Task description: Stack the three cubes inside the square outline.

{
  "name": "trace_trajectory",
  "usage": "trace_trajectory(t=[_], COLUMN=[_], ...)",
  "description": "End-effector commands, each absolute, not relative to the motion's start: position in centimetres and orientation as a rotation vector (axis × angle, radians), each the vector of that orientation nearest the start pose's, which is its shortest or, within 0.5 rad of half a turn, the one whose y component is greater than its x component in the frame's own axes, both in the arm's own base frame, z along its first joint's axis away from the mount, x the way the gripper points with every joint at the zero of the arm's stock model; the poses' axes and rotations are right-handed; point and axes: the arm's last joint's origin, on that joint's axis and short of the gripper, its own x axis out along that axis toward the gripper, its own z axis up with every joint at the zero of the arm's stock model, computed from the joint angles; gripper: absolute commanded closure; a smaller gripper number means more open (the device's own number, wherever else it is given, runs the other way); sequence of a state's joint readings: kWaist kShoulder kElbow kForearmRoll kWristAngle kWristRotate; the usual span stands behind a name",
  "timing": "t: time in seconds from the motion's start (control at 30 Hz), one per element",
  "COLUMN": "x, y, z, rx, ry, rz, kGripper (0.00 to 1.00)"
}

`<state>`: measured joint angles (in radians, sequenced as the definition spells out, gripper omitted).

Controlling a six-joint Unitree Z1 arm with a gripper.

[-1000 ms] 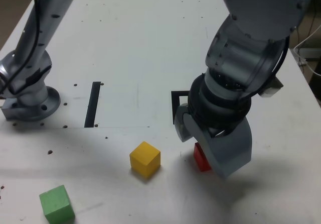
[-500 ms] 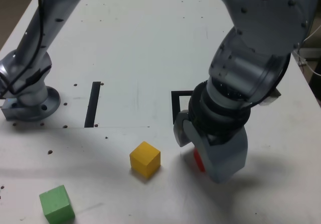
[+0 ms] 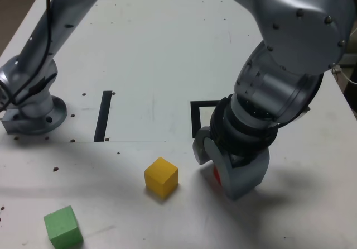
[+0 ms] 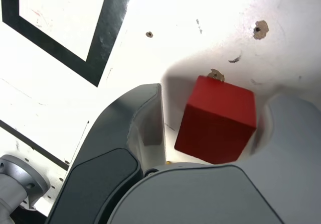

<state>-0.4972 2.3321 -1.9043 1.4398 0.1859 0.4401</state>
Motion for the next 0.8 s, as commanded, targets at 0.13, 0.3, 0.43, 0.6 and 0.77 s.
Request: trace_trajectory(t=[0.13, 0.3, 0.43, 0.6, 0.77], x=[38.0, 37.9, 37.9, 37.8, 38.2], y=[-19.8, -19.8, -19.8, -19.5, -18.3], z=[20.2, 20.3, 20.5, 21.4, 22.7], rx=[0.946, 0.944, 0.945, 0.943, 0.896], ry=[1.754, 1.757, 1.758, 1.756, 1.762], rz=[-0.610, -0.606, -0.601, -0.575, -0.533], kGripper=[0.65, 0.67, 0.67, 0.67, 0.67])
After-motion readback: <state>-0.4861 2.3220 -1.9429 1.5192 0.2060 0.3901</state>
